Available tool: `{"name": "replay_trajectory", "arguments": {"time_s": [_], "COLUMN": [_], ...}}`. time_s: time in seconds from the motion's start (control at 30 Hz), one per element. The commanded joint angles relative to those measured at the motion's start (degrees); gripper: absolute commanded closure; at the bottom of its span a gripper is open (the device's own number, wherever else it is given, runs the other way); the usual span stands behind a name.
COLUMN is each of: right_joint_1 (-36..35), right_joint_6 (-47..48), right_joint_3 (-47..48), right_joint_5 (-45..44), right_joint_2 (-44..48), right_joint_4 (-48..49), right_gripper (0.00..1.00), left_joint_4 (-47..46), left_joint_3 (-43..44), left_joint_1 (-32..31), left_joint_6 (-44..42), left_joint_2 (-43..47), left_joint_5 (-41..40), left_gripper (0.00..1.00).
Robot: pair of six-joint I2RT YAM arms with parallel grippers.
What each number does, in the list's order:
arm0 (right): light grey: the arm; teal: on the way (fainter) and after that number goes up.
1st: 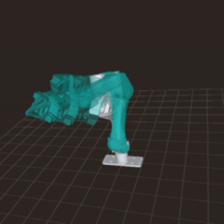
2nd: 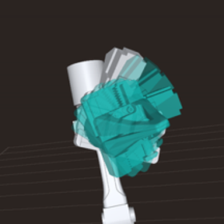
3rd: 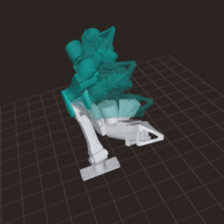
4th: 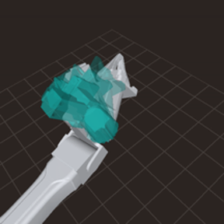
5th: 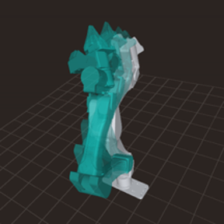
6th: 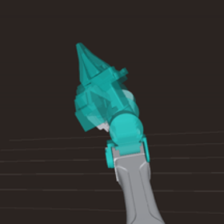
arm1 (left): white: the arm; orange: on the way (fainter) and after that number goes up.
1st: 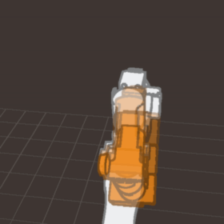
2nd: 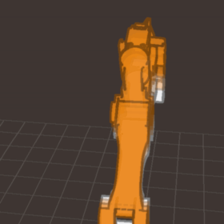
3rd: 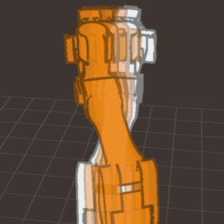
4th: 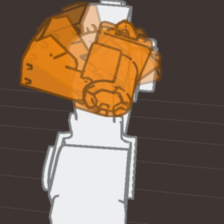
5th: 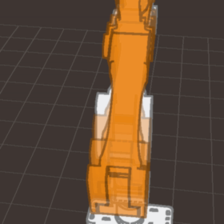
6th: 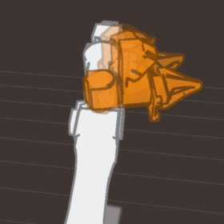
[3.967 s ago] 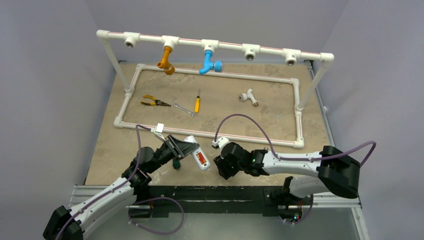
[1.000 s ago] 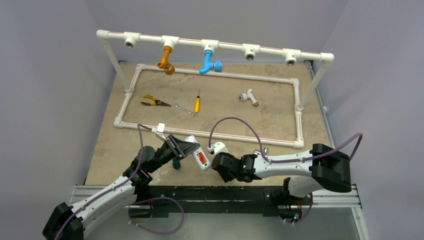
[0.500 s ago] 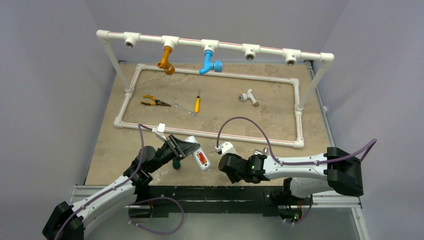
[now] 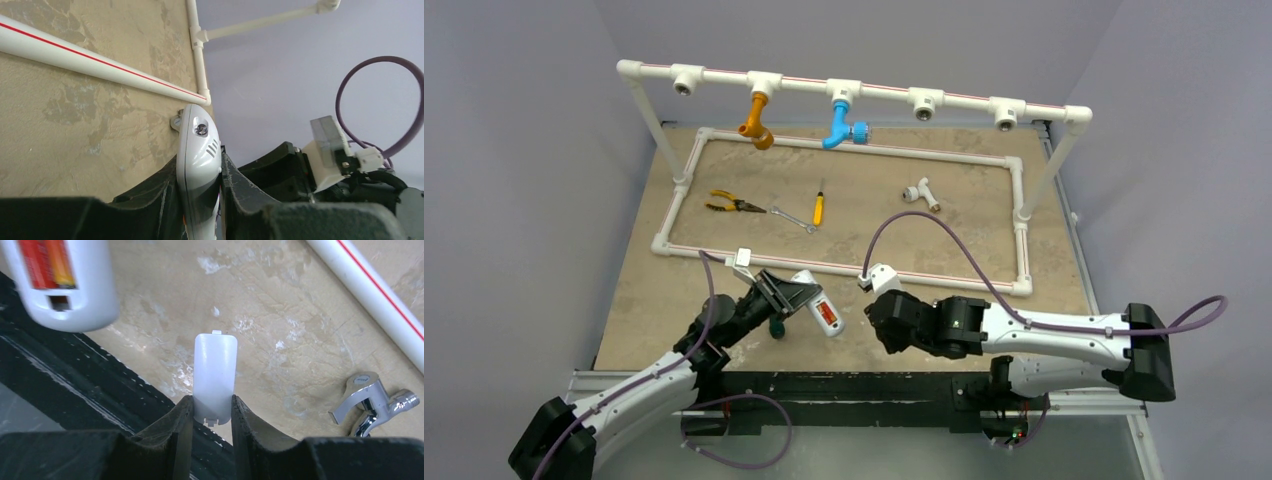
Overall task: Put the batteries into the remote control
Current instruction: Pick up the battery cover at the center of the board, then load the battery cover into the remote control.
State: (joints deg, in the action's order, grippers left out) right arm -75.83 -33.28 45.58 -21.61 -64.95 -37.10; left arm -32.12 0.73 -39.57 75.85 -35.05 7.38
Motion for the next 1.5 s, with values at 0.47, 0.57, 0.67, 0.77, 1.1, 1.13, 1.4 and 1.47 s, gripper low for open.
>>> {"name": "replay_trajectory", "arguments": {"time_s": [0.47,0.57,0.67,0.77,1.1,1.13,1.4,1.47], "right_joint_1": [-0.3,-0.3,-0.3,-0.3,-0.3,-0.3,-0.3,-0.3], "right_joint_6": [6.0,6.2,5.7,5.2,4.1,4.0,4.3,4.3], "right_joint_3": [19.9,22.5,24.8,26.0,28.3,28.6,30.2,30.0], "right_joint_5": [1.3,1.9,2.1,2.5,6.4,6.5,5.0,4.5], "right_joint_2": [-3.8,-6.7,-8.9,-10.3,-14.5,-15.1,-17.6,-17.7], "right_joint_4": [-4.9,-5.4,-6.1,-5.9,-3.8,-3.7,-4.1,-3.7], "right_gripper": [0.75,0.74,0.75,0.75,0.74,0.74,0.74,0.74], "left_joint_4": [-8.0,-8.1,-8.1,-8.5,-10.7,-10.6,-10.4,-10.4], "left_joint_3": [-0.7,-0.6,-0.5,-0.5,-0.6,-0.6,-0.4,-0.4], "left_joint_1": [-0.2,-0.2,-0.2,-0.3,-0.3,-0.4,-0.3,-0.3], "left_joint_6": [-1.6,-2.3,-2.8,-3.3,-5.2,-5.3,-5.9,-6.0], "left_joint_2": [-3.9,-4.0,-4.0,-4.0,-3.2,-3.0,-2.9,-2.9], "left_joint_5": [-3.4,-3.2,-2.8,-2.3,-1.6,-1.6,-0.9,-0.7], "left_gripper": [1.0,1.0,1.0,1.0,1.0,1.0,1.0,1.0]}}
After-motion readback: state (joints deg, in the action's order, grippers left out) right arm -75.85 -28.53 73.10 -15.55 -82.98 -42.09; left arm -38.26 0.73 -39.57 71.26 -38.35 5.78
